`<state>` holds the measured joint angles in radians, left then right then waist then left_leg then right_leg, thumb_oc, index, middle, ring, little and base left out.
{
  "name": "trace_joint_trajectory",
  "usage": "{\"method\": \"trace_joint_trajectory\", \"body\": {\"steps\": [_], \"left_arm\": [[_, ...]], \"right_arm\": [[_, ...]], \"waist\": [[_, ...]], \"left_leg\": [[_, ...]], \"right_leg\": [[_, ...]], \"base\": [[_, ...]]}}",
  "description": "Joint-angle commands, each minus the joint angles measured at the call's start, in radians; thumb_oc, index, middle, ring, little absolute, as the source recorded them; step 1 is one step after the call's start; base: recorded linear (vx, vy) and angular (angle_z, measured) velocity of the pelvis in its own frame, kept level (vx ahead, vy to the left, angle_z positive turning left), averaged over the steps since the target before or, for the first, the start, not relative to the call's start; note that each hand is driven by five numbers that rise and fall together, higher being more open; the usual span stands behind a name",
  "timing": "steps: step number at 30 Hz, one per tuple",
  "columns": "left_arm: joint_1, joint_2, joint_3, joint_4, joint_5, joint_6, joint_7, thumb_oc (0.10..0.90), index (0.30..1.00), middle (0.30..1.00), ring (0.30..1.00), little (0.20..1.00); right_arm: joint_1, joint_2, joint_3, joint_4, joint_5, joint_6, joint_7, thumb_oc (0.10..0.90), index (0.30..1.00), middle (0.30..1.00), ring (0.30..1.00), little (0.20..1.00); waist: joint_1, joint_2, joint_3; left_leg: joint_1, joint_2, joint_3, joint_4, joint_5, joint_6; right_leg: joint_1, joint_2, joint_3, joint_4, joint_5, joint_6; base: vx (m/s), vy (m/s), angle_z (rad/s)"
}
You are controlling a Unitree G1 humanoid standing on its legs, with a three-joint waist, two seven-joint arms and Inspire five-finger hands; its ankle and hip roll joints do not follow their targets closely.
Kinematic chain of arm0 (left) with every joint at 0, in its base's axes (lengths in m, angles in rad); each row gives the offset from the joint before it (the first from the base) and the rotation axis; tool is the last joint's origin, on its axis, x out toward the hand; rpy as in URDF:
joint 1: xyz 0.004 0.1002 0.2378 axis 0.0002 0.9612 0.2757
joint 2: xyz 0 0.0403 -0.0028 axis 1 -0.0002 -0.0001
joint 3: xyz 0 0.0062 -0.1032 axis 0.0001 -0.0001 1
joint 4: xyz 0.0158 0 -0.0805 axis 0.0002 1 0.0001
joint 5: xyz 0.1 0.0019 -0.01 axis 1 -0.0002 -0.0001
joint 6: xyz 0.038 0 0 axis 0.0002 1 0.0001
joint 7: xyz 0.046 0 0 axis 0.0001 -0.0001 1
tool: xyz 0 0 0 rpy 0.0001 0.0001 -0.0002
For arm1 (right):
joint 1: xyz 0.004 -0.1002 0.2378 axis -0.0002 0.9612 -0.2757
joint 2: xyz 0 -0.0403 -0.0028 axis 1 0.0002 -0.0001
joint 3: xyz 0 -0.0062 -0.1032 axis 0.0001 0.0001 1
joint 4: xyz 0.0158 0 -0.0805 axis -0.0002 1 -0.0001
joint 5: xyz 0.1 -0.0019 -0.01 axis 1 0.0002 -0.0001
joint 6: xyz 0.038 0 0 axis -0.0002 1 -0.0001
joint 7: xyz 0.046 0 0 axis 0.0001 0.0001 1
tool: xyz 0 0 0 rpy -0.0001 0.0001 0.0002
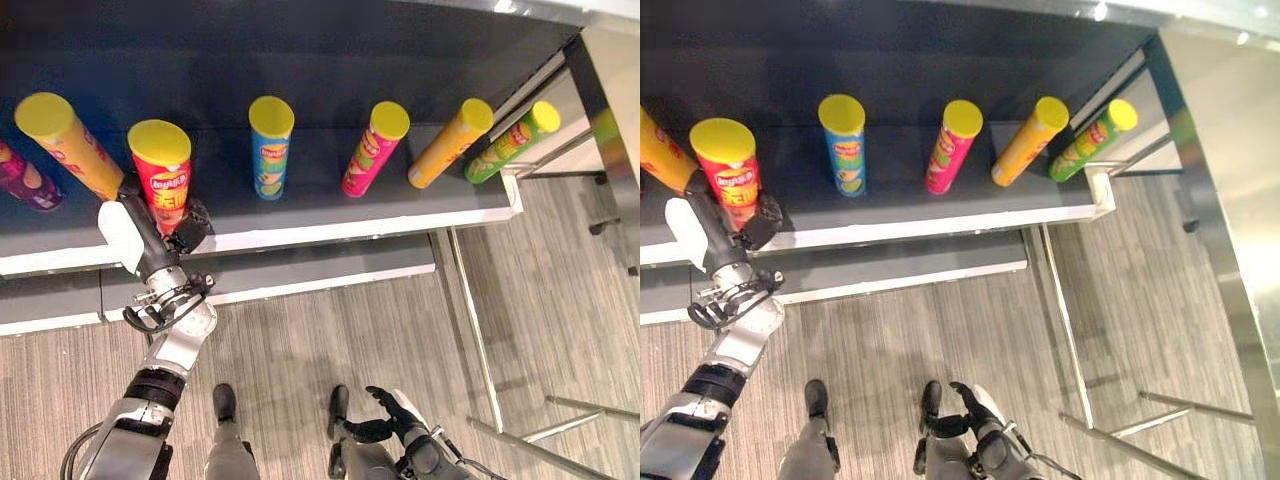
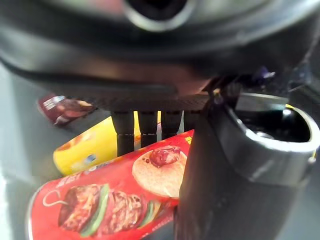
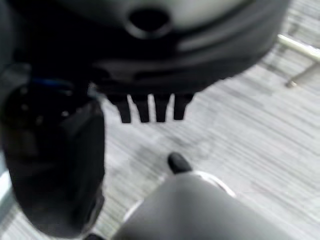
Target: Put the goods on the table back onto the shelves and tidy them up.
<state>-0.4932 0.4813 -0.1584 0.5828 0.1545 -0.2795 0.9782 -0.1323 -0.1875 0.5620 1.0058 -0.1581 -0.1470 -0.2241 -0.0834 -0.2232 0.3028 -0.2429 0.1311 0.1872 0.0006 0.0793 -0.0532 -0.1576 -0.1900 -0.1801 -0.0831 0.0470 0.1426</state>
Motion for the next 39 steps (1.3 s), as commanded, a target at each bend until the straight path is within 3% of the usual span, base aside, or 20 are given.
{"method": "trace_joint_trajectory", "body": {"steps": [1,10,15,19,20,21,23,30,39], "left_arm": [[-0.158,0.074,0.03,-0.024,-0.001,-0.133,0.092,0.4,0.3,0.3,0.3,0.3],[-0.244,0.118,0.059,-0.031,-0.04,-0.178,0.152,0.4,0.3,0.3,0.3,0.3],[-0.281,0.172,0.085,-0.077,-0.024,-0.179,0.194,0.4,0.3,0.3,0.3,0.3],[-0.274,0.188,0.106,-0.116,0.006,-0.172,0.207,0.4,0.3,0.3,0.3,0.3],[-0.262,0.191,0.117,-0.135,0.018,-0.172,0.211,0.4,0.3,0.3,0.3,0.3],[-0.256,0.186,0.123,-0.146,0.021,-0.171,0.213,0.4,0.3,0.3,0.3,0.3],[-0.257,0.185,0.125,-0.168,0.039,-0.166,0.221,0.4,0.3,0.3,0.3,0.3],[-0.27,0.199,0.12,-0.171,0.067,-0.15,0.217,0.4,0.3,0.3,0.3,0.3],[-0.314,0.277,0.067,-0.096,0.111,-0.097,0.187,0.4,0.3,0.3,0.3,0.3]], "right_arm": [[0.004,-0.013,0.049,-0.046,-0.009,-0.037,-0.034,0.8,0.9,0.9,0.9,0.9],[-0.023,-0.021,0.096,-0.12,-0.008,-0.063,-0.043,0.8,0.9,0.9,0.9,0.9],[-0.024,-0.018,0.104,-0.153,0.002,-0.074,-0.043,0.8,0.9,0.9,0.9,0.9],[-0.022,-0.014,0.105,-0.166,0.01,-0.082,-0.045,0.8,0.9,0.9,0.9,0.9],[-0.02,-0.01,0.101,-0.164,0.01,-0.085,-0.049,0.8,0.9,0.9,0.9,0.9],[-0.017,-0.009,0.101,-0.164,0.009,-0.086,-0.053,0.8,0.9,0.9,0.9,0.9],[-0.022,-0.012,0.101,-0.174,0.014,-0.09,-0.058,0.8,0.9,0.9,0.9,0.9],[-0.034,-0.016,0.12,-0.231,0.029,-0.106,-0.051,0.8,0.9,0.9,0.9,0.9],[-0.029,-0.022,0.127,-0.232,0.044,-0.113,-0.045,0.8,0.9,0.9,0.9,0.9]], "waist": [[0.006,-0.048,-0.021],[-0.018,-0.105,0.021],[-0.034,-0.147,0.036],[-0.036,-0.165,0.048],[-0.031,-0.168,0.048],[-0.03,-0.179,0.06],[-0.026,-0.181,0.063],[-0.028,-0.204,0.084],[-0.038,-0.223,0.106]], "left_leg": [[-0.083,0.024,-0.02,0.131,-0.106,-0.035],[-0.149,0.056,-0.021,0.17,-0.116,-0.047],[-0.195,0.081,-0.03,0.201,-0.129,-0.055],[-0.215,0.09,-0.036,0.22,-0.138,-0.057],[-0.212,0.1,-0.049,0.223,-0.171,-0.064],[-0.229,0.097,-0.043,0.233,-0.147,-0.058],[-0.238,0.11,-0.064,0.247,-0.186,-0.065],[-0.267,0.124,-0.074,0.27,-0.193,-0.066],[-0.275,0.131,-0.083,0.282,-0.197,-0.068]], "right_leg": [[-0.092,-0.061,0.102,0.032,0.126,0.052],[-0.152,-0.035,0.115,0.03,0.142,0.054],[-0.179,-0.013,0.12,0.025,0.148,0.053],[-0.187,-0.005,0.121,0.022,0.15,0.053],[-0.176,0.006,0.124,0.015,0.135,0.057],[-0.189,0.0,0.119,0.02,0.15,0.051],[-0.183,0.013,0.117,0.015,0.135,0.056],[-0.195,0.03,0.117,0.011,0.139,0.054],[-0.196,0.039,0.114,0.008,0.146,0.054]], "base": [[0.0,-0.025,-0.06],[0.0,-0.045,-0.14],[0.01,-0.064,-0.09],[0.03,-0.012,0.0],[0.0,0.0,0.0],[0.0,0.0,0.0],[0.05,-0.009,0.08],[-0.01,-0.018,0.08],[0.0,-0.001,-0.01]]}}
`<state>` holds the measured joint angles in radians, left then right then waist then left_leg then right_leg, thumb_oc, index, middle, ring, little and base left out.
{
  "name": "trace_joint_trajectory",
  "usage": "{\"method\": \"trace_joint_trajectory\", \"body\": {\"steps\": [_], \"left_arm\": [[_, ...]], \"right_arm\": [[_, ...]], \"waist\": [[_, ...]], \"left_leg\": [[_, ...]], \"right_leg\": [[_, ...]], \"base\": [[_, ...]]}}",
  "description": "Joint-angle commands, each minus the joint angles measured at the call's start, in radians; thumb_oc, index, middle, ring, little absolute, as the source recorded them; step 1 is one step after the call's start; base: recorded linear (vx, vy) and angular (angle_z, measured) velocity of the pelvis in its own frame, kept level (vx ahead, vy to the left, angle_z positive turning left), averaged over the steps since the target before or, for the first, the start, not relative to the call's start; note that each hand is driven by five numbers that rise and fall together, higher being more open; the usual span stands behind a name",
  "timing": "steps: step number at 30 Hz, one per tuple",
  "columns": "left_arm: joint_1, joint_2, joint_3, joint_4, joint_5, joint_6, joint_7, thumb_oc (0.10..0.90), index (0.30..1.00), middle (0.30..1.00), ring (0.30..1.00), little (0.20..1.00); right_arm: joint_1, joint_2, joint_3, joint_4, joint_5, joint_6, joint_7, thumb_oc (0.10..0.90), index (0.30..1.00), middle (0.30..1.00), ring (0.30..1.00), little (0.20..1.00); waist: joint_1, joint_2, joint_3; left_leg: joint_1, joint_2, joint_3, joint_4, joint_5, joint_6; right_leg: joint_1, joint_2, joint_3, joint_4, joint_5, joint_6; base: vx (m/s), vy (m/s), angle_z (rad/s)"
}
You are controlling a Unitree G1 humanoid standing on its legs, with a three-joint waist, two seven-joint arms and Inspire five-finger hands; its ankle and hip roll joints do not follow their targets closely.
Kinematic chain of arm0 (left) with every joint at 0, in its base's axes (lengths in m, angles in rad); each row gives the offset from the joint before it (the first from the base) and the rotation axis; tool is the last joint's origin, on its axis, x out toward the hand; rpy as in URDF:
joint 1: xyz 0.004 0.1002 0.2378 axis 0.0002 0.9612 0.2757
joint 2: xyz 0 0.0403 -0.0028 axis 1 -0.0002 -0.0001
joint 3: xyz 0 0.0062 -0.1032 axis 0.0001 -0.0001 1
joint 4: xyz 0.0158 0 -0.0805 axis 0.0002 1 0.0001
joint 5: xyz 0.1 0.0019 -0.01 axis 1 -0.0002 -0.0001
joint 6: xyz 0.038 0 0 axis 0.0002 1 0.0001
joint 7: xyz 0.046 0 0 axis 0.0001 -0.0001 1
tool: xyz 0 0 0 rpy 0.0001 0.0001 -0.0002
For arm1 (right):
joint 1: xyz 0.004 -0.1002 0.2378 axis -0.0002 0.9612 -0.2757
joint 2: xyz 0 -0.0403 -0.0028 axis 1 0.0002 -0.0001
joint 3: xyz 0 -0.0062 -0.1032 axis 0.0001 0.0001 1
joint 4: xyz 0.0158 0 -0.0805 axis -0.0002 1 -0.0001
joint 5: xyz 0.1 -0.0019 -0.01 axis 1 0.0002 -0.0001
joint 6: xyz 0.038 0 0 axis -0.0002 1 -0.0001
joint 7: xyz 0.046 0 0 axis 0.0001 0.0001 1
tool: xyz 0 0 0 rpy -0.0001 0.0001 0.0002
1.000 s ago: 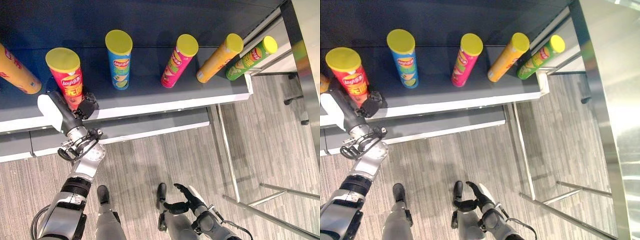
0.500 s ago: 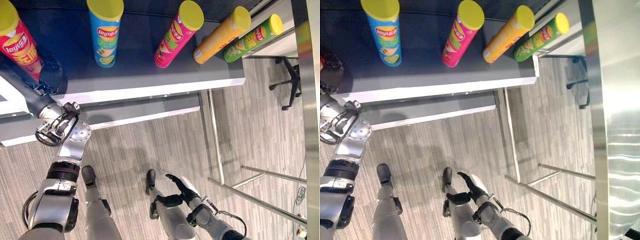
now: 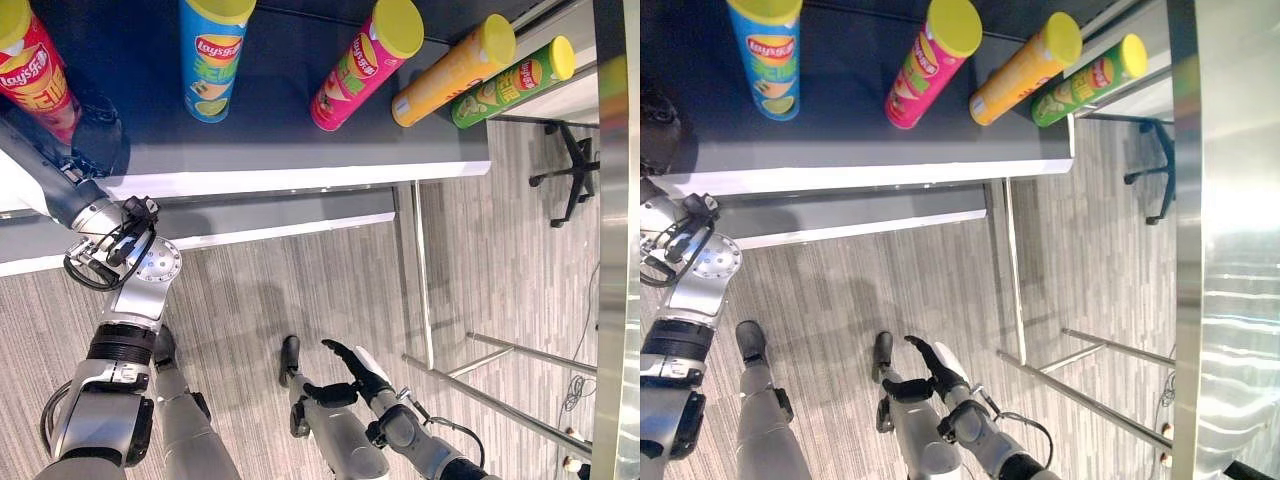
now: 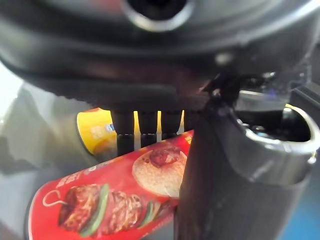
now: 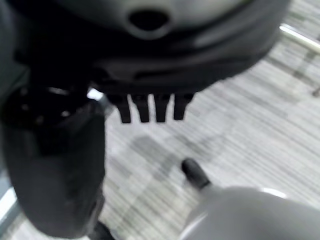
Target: Put the goods on the table back onto the shelves and tidy them up.
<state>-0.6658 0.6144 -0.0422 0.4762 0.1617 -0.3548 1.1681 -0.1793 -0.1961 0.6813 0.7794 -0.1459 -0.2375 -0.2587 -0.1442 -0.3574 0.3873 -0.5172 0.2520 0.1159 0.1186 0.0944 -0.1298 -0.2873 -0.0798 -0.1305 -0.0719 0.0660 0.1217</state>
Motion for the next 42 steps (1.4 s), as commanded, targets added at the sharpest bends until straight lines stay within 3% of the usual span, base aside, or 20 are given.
{"method": "trace_joint_trajectory", "body": {"steps": [1,16,29,42], "left_arm": [[-0.153,0.154,-0.065,0.032,0.107,-0.014,-0.009,0.4,0.3,0.3,0.3,0.3],[-0.231,0.253,-0.198,0.184,0.13,0.04,-0.07,0.4,0.3,0.3,0.3,0.3],[-0.213,0.29,-0.155,0.152,0.132,0.035,-0.036,0.4,0.3,0.3,0.3,0.3],[-0.156,0.237,-0.053,0.095,0.108,0.01,0.008,0.4,0.3,0.3,0.3,0.3]], "right_arm": [[0.02,-0.013,0.008,-0.005,0.032,-0.024,-0.009,0.8,0.9,0.9,0.9,0.9],[0.041,-0.036,0.012,-0.02,0.032,-0.039,-0.002,0.8,0.9,0.9,0.9,0.9],[0.045,-0.034,0.007,-0.013,0.027,-0.041,-0.005,0.8,0.9,0.9,0.9,0.9],[0.048,-0.028,-0.001,-0.017,0.025,-0.033,-0.01,0.8,0.9,0.9,0.9,0.9]], "waist": [[0.022,-0.089,0.022],[0.003,-0.08,0.024],[0.01,-0.09,0.014],[0.031,-0.111,0.012]], "left_leg": [[-0.002,0.009,-0.012,0.167,-0.214,0.009],[-0.034,0.008,-0.016,0.218,-0.233,0.018],[-0.062,0.011,-0.033,0.237,-0.241,0.021],[-0.063,0.014,-0.046,0.234,-0.245,0.024]], "right_leg": [[-0.066,-0.072,0.065,-0.002,0.128,0.076],[-0.075,-0.075,0.073,0.003,0.14,0.083],[-0.076,-0.071,0.06,0.0,0.142,0.085],[-0.065,-0.065,0.046,0.0,0.138,0.083]], "base": [[0.0,0.0,0.0],[0.0,0.004,-0.01],[0.0,0.0,0.0],[0.01,-0.014,0.04]]}}
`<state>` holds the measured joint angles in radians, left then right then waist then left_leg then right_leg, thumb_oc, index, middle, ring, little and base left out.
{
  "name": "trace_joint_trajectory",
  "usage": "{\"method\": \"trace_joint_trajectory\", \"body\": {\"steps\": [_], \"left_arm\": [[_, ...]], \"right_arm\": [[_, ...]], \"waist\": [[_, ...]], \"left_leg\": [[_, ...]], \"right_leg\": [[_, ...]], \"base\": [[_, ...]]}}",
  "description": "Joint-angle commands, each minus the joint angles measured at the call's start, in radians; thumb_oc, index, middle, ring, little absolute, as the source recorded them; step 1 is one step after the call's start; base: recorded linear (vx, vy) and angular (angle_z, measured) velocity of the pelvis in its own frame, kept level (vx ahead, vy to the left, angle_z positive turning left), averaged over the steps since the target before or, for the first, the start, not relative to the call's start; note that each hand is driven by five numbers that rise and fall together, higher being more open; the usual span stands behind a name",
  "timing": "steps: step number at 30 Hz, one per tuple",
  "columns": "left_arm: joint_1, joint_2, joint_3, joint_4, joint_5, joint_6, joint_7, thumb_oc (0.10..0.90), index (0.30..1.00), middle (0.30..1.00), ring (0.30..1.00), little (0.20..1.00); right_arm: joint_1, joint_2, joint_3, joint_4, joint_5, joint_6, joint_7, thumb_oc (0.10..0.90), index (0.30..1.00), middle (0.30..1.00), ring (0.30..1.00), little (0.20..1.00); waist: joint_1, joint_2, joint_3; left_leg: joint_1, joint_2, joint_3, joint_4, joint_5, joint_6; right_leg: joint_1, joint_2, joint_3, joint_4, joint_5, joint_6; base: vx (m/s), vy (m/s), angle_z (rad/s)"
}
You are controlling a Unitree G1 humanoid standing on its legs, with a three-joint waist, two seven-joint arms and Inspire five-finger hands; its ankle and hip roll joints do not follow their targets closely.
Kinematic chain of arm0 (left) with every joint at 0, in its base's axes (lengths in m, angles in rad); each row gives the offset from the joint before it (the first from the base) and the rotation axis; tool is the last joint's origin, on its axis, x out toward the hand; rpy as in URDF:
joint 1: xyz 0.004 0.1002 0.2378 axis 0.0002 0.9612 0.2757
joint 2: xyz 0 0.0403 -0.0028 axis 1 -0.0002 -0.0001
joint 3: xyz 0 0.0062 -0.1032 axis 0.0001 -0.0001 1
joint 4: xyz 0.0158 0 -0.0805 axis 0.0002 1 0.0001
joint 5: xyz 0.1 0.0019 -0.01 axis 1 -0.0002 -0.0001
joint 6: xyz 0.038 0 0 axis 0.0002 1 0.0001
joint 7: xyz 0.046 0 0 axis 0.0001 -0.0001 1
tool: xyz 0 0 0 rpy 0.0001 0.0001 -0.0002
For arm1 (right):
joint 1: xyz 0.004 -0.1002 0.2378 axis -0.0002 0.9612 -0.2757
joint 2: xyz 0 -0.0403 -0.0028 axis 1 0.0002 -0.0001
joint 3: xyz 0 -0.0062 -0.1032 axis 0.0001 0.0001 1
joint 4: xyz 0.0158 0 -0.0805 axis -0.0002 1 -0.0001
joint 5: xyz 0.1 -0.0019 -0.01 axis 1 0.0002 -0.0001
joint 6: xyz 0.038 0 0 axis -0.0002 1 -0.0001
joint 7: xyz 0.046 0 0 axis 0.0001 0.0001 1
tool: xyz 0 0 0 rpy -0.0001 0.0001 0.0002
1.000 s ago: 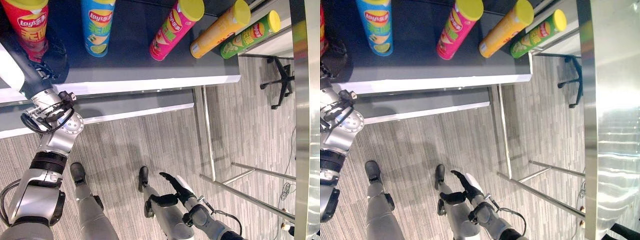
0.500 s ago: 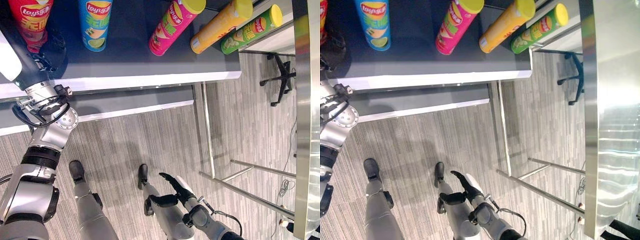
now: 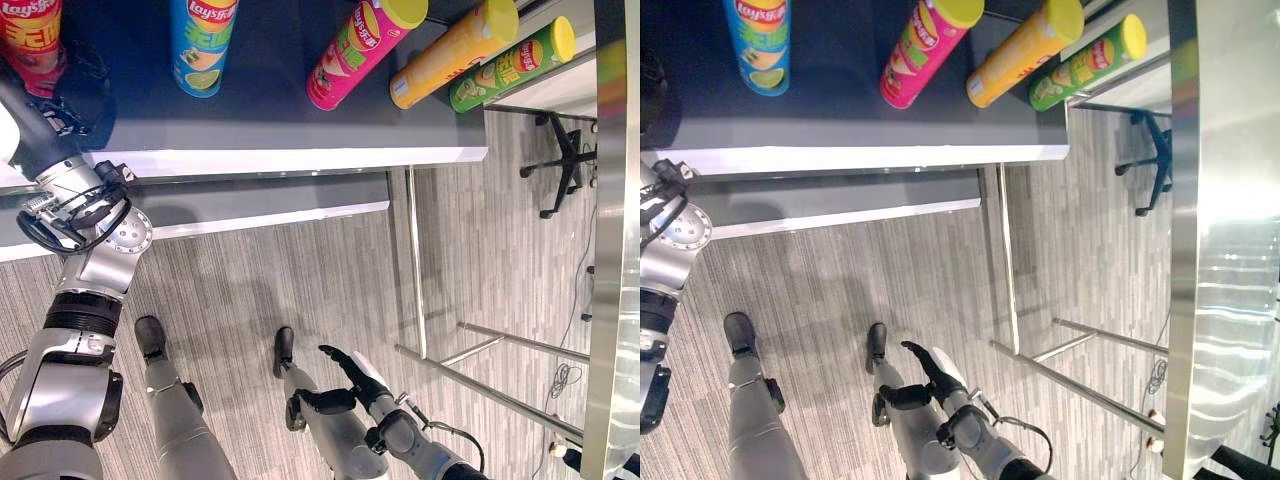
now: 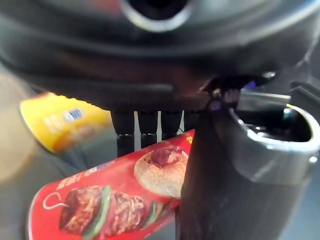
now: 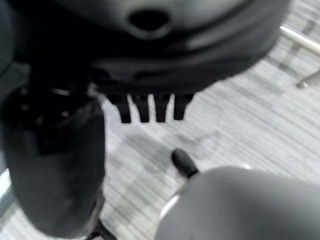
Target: Put the goods on the table back onto the shelves and tidy them up.
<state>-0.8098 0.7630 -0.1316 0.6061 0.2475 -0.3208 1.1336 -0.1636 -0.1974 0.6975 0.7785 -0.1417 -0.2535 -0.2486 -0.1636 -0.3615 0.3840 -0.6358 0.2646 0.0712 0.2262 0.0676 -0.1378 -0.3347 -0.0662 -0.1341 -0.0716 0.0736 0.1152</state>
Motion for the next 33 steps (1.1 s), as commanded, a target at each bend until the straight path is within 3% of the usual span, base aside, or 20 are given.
{"method": "trace_joint_trajectory", "body": {"steps": [1,7,8,9,10,33], "left_arm": [[-0.014,0.078,0.048,-0.041,0.007,-0.031,0.048,0.4,0.3,0.3,0.3,0.3],[-0.008,0.055,0.069,-0.045,-0.023,-0.055,0.055,0.4,0.3,0.3,0.3,0.3],[-0.009,0.053,0.069,-0.046,-0.028,-0.059,0.054,0.466,0.399,0.399,0.399,0.399],[-0.008,0.046,0.071,-0.048,-0.036,-0.065,0.051,0.684,0.726,0.726,0.726,0.726],[-0.009,0.043,0.072,-0.046,-0.041,-0.069,0.051,0.8,0.9,0.9,0.9,0.9],[0.016,-0.013,0.101,-0.067,-0.08,-0.099,0.057,0.8,0.9,0.9,0.9,0.9]], "right_arm": [[0.035,-0.026,-0.017,-0.017,0.02,-0.015,-0.019,0.8,0.9,0.9,0.9,0.9],[0.037,-0.027,-0.012,-0.029,0.021,-0.012,-0.018,0.8,0.9,0.9,0.9,0.9],[0.037,-0.032,-0.011,-0.036,0.021,-0.011,-0.017,0.8,0.9,0.9,0.9,0.9],[0.038,-0.034,-0.01,-0.043,0.022,-0.011,-0.017,0.8,0.9,0.9,0.9,0.9],[0.038,-0.035,-0.01,-0.046,0.023,-0.012,-0.016,0.8,0.9,0.9,0.9,0.9],[0.06,-0.041,-0.013,-0.067,0.018,-0.015,-0.022,0.8,0.9,0.9,0.9,0.9]], "waist": [[0.052,-0.112,0.014],[0.053,-0.119,0.011],[0.053,-0.121,0.011],[0.052,-0.124,0.011],[0.052,-0.125,0.011],[0.059,-0.139,0.004]], "left_leg": [[0.058,0.001,-0.002,0.126,-0.219,0.031],[0.063,0.001,-0.003,0.12,-0.215,0.029],[0.064,0.001,-0.004,0.12,-0.215,0.029],[0.068,0.0,-0.004,0.116,-0.215,0.028],[0.069,0.001,-0.003,0.115,-0.214,0.027],[0.078,0.002,-0.01,0.105,-0.21,0.028]], "right_leg": [[-0.015,-0.077,0.047,-0.001,0.131,0.088],[-0.01,-0.074,0.045,-0.001,0.13,0.086],[-0.009,-0.073,0.045,-0.001,0.129,0.085],[-0.009,-0.07,0.046,-0.002,0.129,0.084],[-0.009,-0.07,0.046,-0.002,0.128,0.083],[-0.001,-0.063,0.041,-0.003,0.126,0.081]], "base": [[0.0,0.0,0.0],[0.0,0.0,0.0],[0.0,0.0,0.0],[0.0,0.0,0.0],[0.0,0.0,0.0],[0.0,-0.001,0.0]]}}
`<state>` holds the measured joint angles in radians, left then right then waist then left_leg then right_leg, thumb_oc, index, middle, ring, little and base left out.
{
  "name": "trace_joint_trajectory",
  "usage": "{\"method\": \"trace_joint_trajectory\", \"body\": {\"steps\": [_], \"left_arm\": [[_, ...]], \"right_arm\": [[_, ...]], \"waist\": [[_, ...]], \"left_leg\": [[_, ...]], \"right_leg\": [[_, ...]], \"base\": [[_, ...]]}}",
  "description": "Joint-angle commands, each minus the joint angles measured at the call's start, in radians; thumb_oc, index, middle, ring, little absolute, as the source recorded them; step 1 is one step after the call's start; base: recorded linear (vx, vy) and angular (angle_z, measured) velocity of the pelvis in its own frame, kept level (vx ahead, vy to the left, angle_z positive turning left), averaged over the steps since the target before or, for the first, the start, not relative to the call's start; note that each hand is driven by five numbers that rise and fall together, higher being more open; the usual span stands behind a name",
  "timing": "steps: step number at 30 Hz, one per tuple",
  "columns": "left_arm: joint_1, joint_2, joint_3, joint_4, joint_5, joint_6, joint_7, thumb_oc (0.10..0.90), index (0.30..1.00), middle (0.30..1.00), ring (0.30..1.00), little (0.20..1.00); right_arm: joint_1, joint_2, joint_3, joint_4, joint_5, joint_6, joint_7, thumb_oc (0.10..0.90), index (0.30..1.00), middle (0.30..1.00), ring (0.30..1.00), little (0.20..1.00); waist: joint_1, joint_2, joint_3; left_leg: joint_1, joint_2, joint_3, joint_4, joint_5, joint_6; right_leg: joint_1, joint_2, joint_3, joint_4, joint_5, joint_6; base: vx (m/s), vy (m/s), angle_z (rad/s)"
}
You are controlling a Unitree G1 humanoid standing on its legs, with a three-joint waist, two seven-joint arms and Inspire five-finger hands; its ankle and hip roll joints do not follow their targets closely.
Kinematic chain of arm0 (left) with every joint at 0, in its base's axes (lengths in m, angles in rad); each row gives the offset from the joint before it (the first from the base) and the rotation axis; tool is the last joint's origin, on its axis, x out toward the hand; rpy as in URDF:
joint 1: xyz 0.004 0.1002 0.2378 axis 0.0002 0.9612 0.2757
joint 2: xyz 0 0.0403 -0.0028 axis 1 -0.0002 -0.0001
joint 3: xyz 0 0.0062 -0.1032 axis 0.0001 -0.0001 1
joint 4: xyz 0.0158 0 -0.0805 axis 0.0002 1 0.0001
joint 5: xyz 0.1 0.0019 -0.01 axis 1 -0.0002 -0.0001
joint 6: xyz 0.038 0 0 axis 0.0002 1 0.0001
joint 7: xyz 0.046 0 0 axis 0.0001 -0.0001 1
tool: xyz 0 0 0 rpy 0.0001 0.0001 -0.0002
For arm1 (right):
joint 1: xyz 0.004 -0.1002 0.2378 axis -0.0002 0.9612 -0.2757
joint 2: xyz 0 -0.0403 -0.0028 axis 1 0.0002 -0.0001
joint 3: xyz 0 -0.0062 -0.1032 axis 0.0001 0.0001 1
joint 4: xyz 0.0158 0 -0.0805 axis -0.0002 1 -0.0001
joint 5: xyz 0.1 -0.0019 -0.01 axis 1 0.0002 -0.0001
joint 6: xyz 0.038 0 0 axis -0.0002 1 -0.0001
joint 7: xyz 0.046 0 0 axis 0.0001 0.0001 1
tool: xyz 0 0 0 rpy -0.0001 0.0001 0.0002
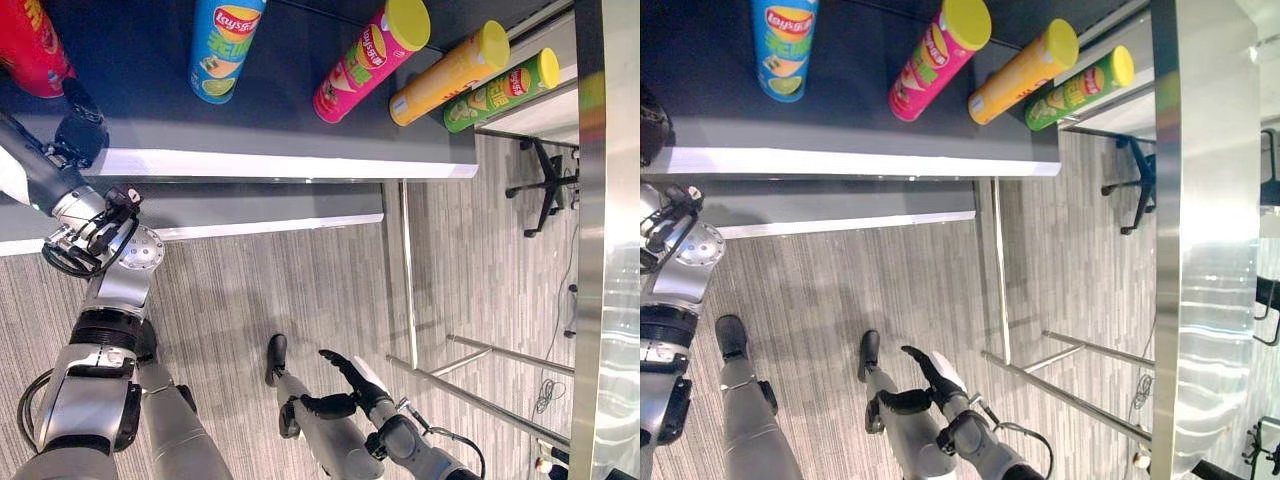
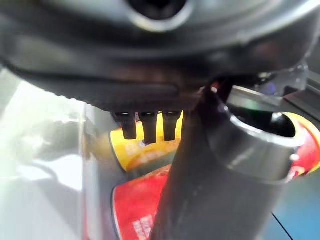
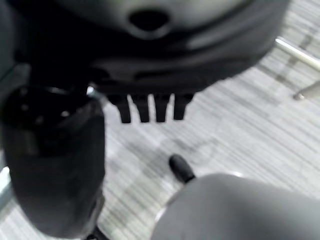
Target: Put the goods on the table back onto the shelves and tidy them up.
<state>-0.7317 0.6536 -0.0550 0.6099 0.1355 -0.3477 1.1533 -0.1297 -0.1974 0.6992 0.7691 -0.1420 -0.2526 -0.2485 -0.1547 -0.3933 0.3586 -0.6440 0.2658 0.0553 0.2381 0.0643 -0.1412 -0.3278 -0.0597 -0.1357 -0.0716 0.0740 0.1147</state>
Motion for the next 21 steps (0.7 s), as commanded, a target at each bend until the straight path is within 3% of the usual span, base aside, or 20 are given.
{"method": "trace_joint_trajectory", "body": {"steps": [1,21], "left_arm": [[-0.062,0.093,0.021,-0.066,0.025,-0.075,0.032,0.8,0.9,0.9,0.9,0.9],[-0.118,0.043,-0.085,0.018,-0.077,-0.113,-0.103,0.8,0.9,0.9,0.9,0.9]], "right_arm": [[0.027,-0.041,-0.015,-0.056,0.019,-0.015,-0.023,0.8,0.9,0.9,0.9,0.9],[0.047,-0.062,-0.008,-0.088,0.016,-0.013,-0.02,0.8,0.9,0.9,0.9,0.9]], "waist": [[0.051,-0.108,0.028],[0.027,-0.099,0.01]], "left_leg": [[0.087,-0.001,0.005,0.092,-0.206,0.031],[0.102,-0.012,0.009,0.074,-0.195,0.038]], "right_leg": [[-0.007,-0.07,0.042,-0.004,0.126,0.081],[-0.002,-0.078,0.045,-0.001,0.131,0.084]], "base": [[0.0,0.0,0.0],[0.0,0.0,0.0]]}}
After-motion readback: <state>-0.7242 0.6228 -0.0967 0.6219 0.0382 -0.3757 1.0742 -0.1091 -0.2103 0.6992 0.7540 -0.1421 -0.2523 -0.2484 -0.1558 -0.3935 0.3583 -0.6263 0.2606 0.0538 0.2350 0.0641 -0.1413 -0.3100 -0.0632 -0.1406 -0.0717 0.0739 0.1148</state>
